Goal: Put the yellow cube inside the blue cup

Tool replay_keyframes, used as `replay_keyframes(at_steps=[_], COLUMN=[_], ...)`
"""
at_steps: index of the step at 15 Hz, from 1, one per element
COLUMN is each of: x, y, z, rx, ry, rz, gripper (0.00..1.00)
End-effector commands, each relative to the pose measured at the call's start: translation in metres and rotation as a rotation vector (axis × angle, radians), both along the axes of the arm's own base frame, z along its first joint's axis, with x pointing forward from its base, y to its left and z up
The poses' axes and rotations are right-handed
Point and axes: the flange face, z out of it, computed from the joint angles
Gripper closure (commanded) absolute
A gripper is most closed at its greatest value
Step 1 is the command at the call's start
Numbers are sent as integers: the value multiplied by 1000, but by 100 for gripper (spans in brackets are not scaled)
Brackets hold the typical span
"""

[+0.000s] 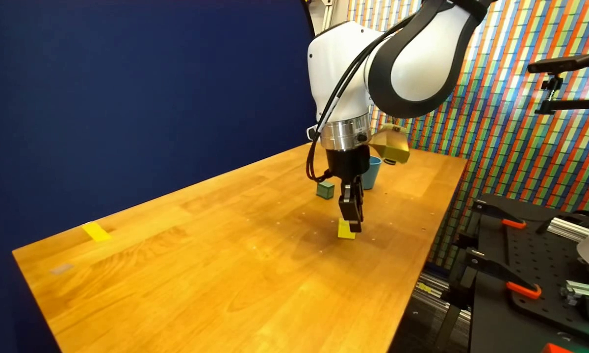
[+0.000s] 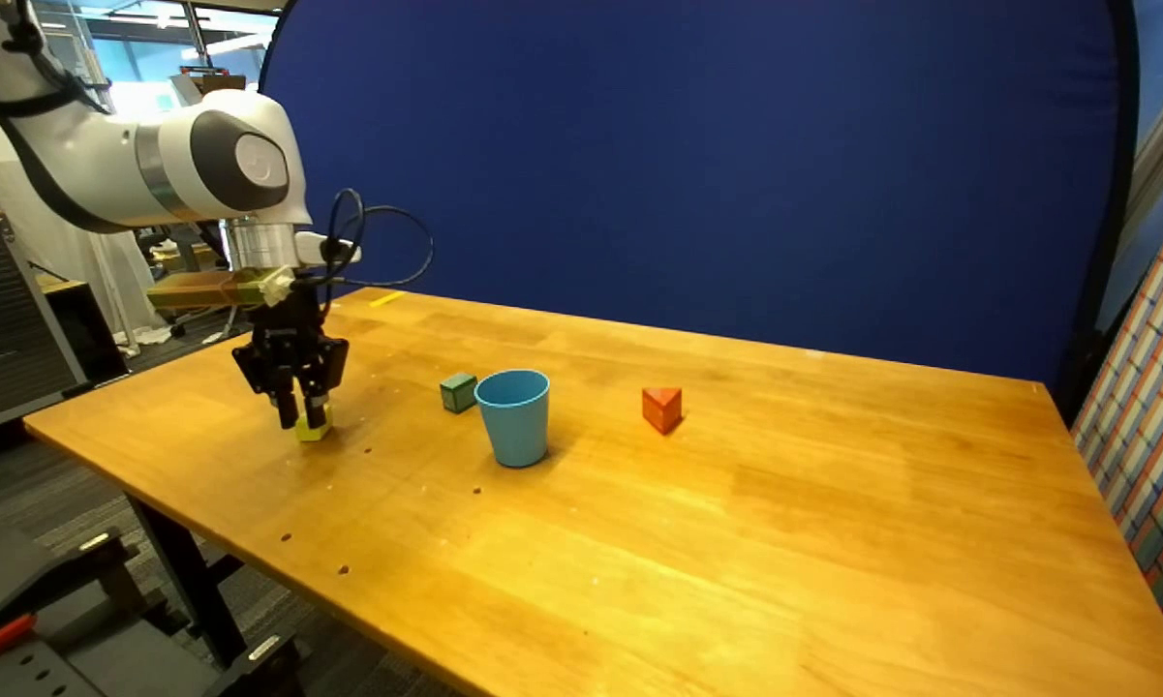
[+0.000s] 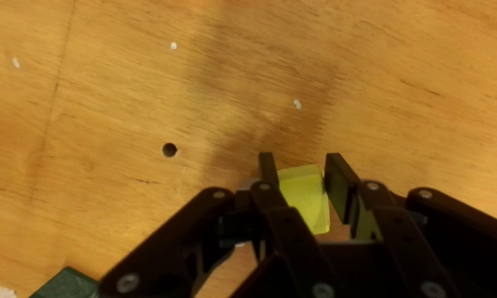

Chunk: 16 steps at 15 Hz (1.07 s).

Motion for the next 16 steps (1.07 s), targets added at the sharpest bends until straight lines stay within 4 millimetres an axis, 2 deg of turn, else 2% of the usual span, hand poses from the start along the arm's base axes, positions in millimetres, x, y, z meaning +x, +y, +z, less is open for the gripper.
replay_keyframes(at_steps=[1, 4, 8, 11, 14, 16], x=[0, 11, 29, 35, 33, 31], y=[-10, -29, -74, -104, -139, -160], z=[5, 36, 84, 113, 129, 132], rx=[-22, -84, -194, -266, -329, -357], ry=[-31, -99, -222, -280, -303, -303], rz=[-24, -61, -138, -211, -307, -365], gripper=[88, 88, 89, 89, 89, 89])
